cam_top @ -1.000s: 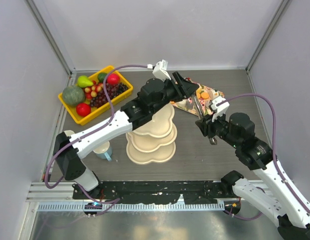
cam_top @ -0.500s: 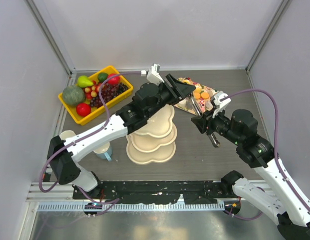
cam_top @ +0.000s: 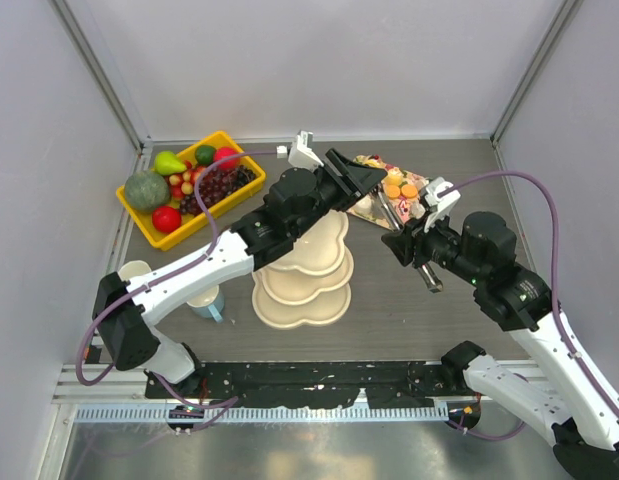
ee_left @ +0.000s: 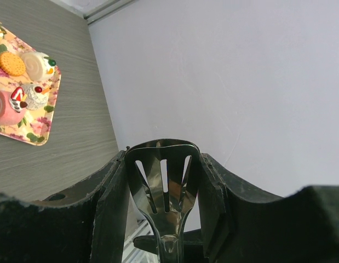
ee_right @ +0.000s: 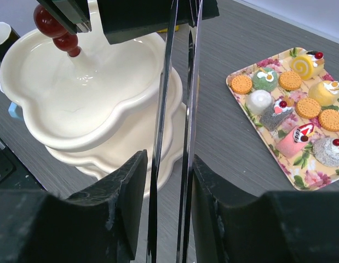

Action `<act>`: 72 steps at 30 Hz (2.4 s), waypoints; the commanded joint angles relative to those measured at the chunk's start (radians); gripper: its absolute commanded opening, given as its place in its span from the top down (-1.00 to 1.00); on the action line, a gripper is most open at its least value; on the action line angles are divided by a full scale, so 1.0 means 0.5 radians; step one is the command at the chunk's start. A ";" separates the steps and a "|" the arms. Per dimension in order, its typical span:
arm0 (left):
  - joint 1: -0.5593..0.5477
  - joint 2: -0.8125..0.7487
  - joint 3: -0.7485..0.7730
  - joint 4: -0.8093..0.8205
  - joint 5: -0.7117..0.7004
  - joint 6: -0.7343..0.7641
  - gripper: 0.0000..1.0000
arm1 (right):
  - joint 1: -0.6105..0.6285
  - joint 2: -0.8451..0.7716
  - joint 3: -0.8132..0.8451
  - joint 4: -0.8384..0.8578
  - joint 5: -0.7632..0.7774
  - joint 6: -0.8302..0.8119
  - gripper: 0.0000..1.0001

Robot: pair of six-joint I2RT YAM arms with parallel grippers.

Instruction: Serve the afternoon tea

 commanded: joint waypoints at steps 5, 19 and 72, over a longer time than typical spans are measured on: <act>0.005 -0.031 0.063 0.062 -0.076 -0.034 1.00 | 0.015 -0.001 0.145 -0.102 0.009 -0.074 0.14; 0.005 -0.040 0.035 0.044 -0.072 -0.016 1.00 | 0.015 -0.013 0.194 -0.158 0.021 -0.074 0.23; 0.625 -2.433 -1.370 -0.822 -1.336 2.567 -0.99 | -0.384 1.054 0.342 -0.446 0.858 0.015 0.03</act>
